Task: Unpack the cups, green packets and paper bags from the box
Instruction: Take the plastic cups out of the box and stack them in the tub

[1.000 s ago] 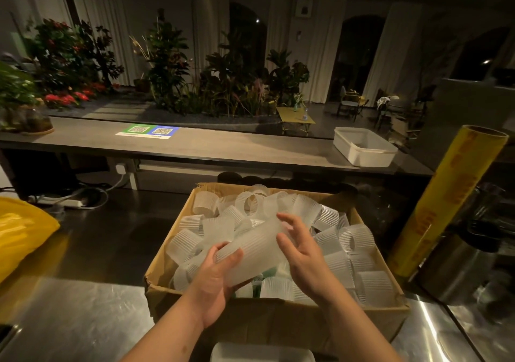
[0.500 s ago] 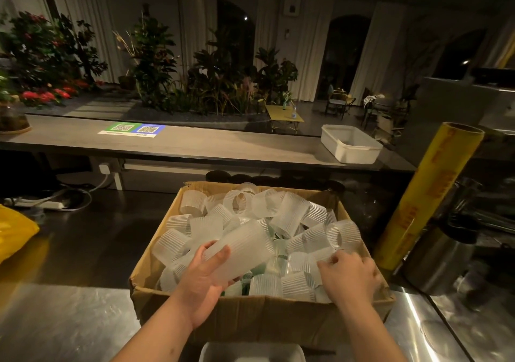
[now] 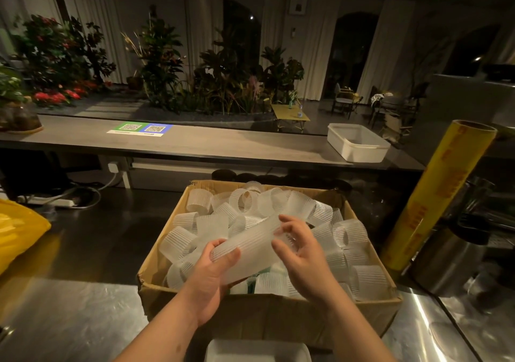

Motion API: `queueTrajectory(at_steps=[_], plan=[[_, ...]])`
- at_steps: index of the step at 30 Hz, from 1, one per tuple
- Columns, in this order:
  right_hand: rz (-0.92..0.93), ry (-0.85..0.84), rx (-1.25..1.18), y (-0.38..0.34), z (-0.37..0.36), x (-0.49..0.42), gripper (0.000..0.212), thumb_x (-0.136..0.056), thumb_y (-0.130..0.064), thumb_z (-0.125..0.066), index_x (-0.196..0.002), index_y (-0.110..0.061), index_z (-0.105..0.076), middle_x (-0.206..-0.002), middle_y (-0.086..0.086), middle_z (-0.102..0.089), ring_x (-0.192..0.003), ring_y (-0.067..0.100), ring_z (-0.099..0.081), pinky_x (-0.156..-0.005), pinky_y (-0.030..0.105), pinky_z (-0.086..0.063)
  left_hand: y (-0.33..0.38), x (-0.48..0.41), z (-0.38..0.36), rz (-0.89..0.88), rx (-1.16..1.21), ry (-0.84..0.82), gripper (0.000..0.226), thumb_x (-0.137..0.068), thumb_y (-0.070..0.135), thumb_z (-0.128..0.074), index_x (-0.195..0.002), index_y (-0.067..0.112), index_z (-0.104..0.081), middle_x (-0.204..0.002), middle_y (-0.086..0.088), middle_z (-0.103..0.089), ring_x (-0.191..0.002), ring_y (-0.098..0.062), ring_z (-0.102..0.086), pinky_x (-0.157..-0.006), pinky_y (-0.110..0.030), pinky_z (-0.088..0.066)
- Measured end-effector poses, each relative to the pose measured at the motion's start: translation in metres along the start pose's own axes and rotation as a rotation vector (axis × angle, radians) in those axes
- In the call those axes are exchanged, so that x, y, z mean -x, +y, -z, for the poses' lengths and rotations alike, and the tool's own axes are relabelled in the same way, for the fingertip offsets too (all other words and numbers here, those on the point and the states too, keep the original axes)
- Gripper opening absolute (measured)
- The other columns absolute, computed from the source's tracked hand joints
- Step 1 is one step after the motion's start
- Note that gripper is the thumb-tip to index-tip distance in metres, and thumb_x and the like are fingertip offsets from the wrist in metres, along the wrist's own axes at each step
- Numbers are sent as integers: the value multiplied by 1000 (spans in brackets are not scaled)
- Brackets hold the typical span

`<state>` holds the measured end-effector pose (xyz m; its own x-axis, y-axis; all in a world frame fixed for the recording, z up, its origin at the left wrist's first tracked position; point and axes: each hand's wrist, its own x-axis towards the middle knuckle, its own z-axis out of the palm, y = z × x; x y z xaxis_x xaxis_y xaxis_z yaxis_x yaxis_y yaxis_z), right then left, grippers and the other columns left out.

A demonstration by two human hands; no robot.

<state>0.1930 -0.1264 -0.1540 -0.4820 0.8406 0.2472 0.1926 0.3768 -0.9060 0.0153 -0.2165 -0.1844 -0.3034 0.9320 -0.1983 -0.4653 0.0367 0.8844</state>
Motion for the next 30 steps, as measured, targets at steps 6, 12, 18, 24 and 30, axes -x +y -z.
queueTrajectory(at_steps=[6, 12, 18, 24, 30], plan=[[-35, -21, 12, 7, 1, 5, 35, -99, -52, -50, -133, -45, -41, -139, -27, -43, -127, -6, -44, -98, 17, -43, -2, -3, 3, 27, 22, -16, 73, -71, 34, -88, -132, 18, -51, -131, -19, -56, -120, -37, -57, -86, -40, -57], [-349, 78, 674, 49, 45, -6, 49, -95, -41, -67, -140, -27, -53, -138, -6, -54, -129, 16, -51, -105, 36, -48, -1, -4, 6, 59, 87, -24, 85, -63, 40, -95, -133, 18, -52, -132, -18, -58, -121, -39, -59, -93, -47, -57], [-448, -74, 552, 60, 46, -3, 66, -92, -30, -75, -150, -26, -44, -154, 1, -46, -136, 21, -50, -110, 36, -46, -2, -6, 7, 68, 107, -44, 55, -85, 22, -72, -135, 18, -50, -134, -19, -55, -121, -40, -57, -94, -47, -55], [-336, 135, 488, 47, 52, 3, 67, -94, -28, -72, -152, -26, -40, -155, -3, -43, -139, 19, -45, -111, 40, -45, -3, -8, 9, 68, 109, -43, 57, -86, 23, -71, -138, 19, -49, -135, -19, -54, -122, -40, -56, -93, -46, -56], [-306, 230, 389, 38, 62, 7, 68, -91, -19, -75, -151, -26, -43, -154, -2, -41, -140, 22, -44, -112, 46, -46, -3, -6, 7, 64, 110, -44, 55, -84, 23, -71, -136, 19, -51, -134, -19, -56, -122, -40, -57, -91, -45, -56]])
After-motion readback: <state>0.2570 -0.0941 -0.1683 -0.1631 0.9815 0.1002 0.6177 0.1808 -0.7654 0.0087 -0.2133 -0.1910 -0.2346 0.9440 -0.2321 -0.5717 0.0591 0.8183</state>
